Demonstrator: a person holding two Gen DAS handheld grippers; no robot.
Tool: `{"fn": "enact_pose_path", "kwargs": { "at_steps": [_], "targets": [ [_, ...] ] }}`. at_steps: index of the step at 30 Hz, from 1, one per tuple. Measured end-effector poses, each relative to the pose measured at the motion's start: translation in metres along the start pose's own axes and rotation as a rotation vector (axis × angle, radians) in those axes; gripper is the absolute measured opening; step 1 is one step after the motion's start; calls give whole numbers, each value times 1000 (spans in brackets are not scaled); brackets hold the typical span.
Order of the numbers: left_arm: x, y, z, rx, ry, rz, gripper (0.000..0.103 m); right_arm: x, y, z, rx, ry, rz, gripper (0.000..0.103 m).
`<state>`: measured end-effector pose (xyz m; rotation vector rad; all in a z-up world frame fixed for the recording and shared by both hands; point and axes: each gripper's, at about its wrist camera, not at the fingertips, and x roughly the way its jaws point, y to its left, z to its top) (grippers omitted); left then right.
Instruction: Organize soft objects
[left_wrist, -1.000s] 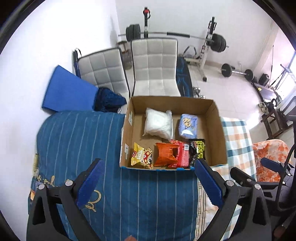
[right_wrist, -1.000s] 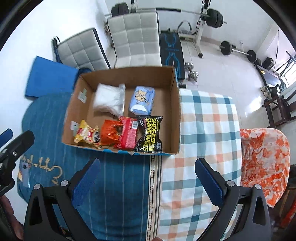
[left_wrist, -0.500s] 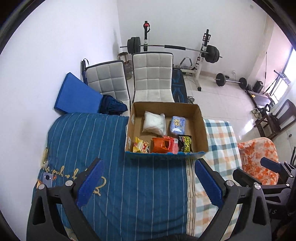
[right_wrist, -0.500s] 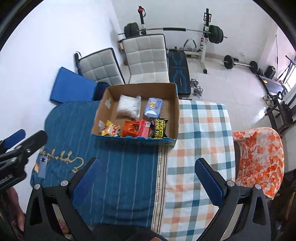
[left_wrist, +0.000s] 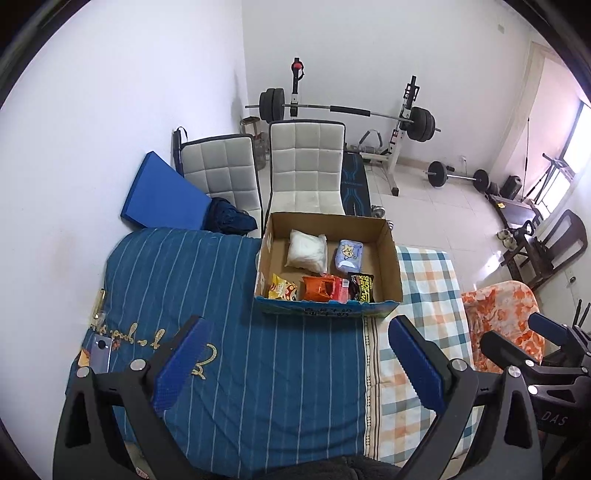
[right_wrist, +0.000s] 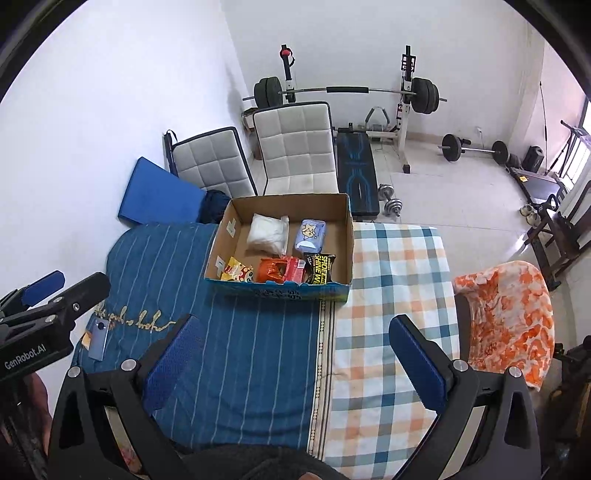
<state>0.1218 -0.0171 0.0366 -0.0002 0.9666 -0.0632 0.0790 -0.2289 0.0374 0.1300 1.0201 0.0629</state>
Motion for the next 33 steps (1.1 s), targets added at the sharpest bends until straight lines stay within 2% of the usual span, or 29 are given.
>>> {"fn": "enact_pose_path", "kwargs": {
  "at_steps": [9, 24, 33],
  "targets": [
    [-6, 2, 7, -6, -56, 33, 100, -15, -6, 10, 17, -46, -37, 103],
    [-4, 0, 14, 10, -68, 31, 100, -15, -9, 21, 33, -63, -46, 103],
    [-1, -3, 13, 25, -71, 62, 100, -15, -10, 24, 36, -75, -65, 103]
  ]
}}
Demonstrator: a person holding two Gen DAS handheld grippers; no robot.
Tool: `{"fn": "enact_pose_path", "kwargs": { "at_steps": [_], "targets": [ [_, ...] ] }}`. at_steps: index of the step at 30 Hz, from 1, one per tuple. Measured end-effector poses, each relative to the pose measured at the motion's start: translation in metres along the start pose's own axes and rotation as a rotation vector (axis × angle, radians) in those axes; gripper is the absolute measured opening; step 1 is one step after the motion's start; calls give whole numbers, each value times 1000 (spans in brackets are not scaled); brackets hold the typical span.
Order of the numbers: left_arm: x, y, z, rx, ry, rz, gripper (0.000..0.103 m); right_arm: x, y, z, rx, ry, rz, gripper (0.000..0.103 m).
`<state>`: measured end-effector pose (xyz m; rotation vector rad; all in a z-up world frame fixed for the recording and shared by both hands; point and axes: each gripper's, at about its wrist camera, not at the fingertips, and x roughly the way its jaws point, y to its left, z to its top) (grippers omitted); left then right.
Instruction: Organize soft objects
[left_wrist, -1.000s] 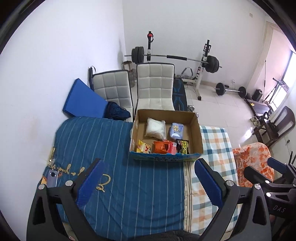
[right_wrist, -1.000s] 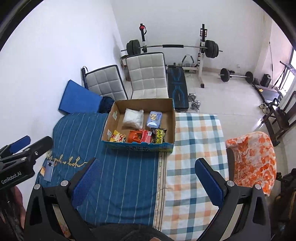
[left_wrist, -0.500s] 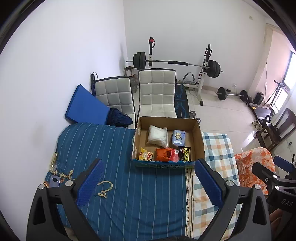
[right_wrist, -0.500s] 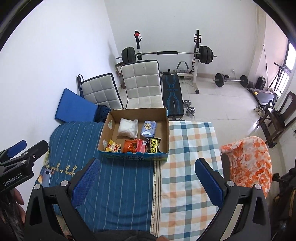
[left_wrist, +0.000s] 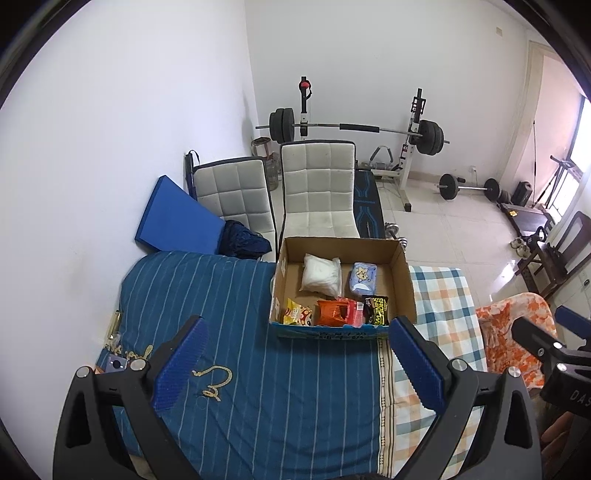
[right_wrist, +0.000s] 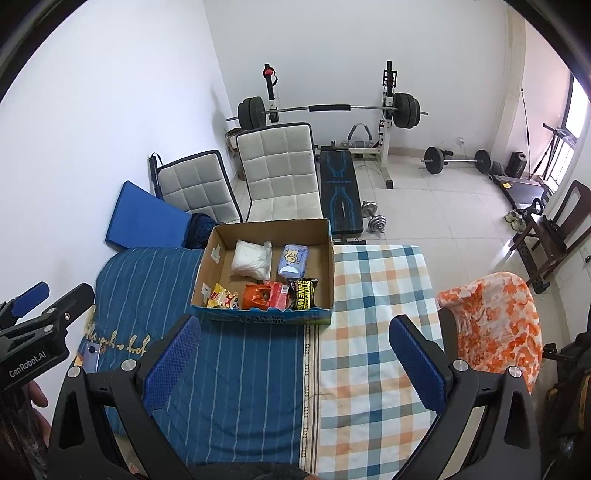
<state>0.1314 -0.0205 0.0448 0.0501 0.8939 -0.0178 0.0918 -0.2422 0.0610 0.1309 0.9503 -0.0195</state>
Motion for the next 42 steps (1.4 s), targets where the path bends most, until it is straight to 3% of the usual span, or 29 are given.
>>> {"fn": "enact_pose_path", "kwargs": {
  "at_steps": [42],
  "targets": [
    [1, -3, -4, -11, -5, -3, 100, -9, 1, 6, 16, -30, -22, 103]
  ]
}}
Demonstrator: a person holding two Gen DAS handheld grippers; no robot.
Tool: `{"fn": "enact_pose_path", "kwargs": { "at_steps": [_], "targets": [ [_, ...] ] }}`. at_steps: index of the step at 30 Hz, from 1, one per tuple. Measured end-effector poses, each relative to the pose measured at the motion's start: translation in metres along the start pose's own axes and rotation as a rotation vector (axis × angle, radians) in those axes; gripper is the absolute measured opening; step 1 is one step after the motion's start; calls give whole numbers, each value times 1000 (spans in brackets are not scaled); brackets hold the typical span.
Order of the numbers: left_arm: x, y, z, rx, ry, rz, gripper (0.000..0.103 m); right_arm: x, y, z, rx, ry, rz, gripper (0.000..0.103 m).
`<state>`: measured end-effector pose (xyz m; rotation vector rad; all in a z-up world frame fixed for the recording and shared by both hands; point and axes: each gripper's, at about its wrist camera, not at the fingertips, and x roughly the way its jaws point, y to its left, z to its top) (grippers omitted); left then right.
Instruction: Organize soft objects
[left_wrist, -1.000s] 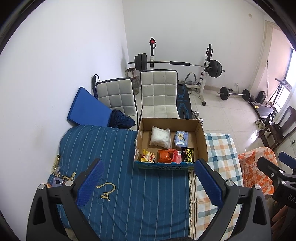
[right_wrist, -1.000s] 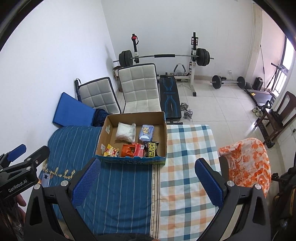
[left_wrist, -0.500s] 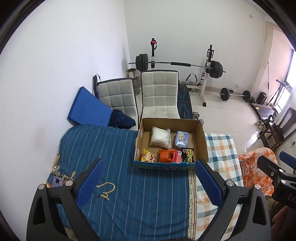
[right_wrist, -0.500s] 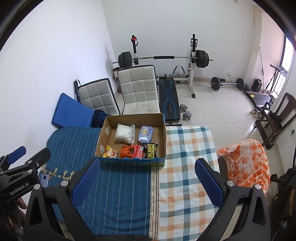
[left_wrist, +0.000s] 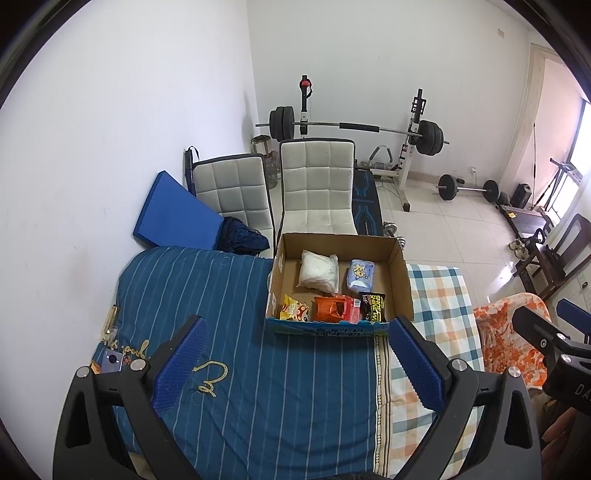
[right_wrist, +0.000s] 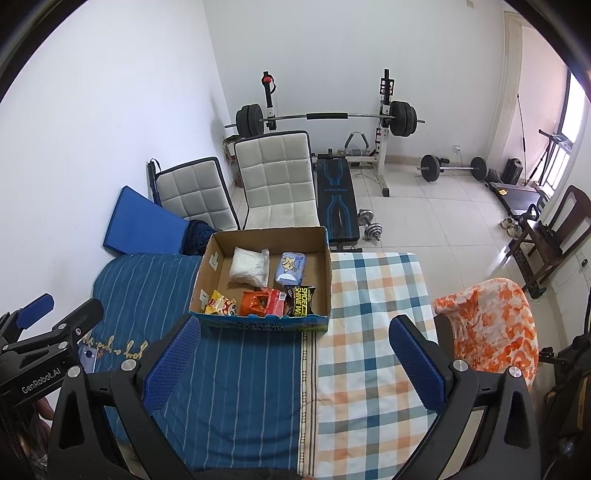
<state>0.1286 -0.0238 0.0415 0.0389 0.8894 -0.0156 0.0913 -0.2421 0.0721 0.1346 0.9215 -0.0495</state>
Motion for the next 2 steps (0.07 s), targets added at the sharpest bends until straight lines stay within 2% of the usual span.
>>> {"fn": "enact_pose_path", "kwargs": {
  "at_steps": [2],
  "targets": [
    [0, -2, -2, 0, 1, 0, 100, 0, 0, 0, -1, -1, -2, 103]
  ]
}}
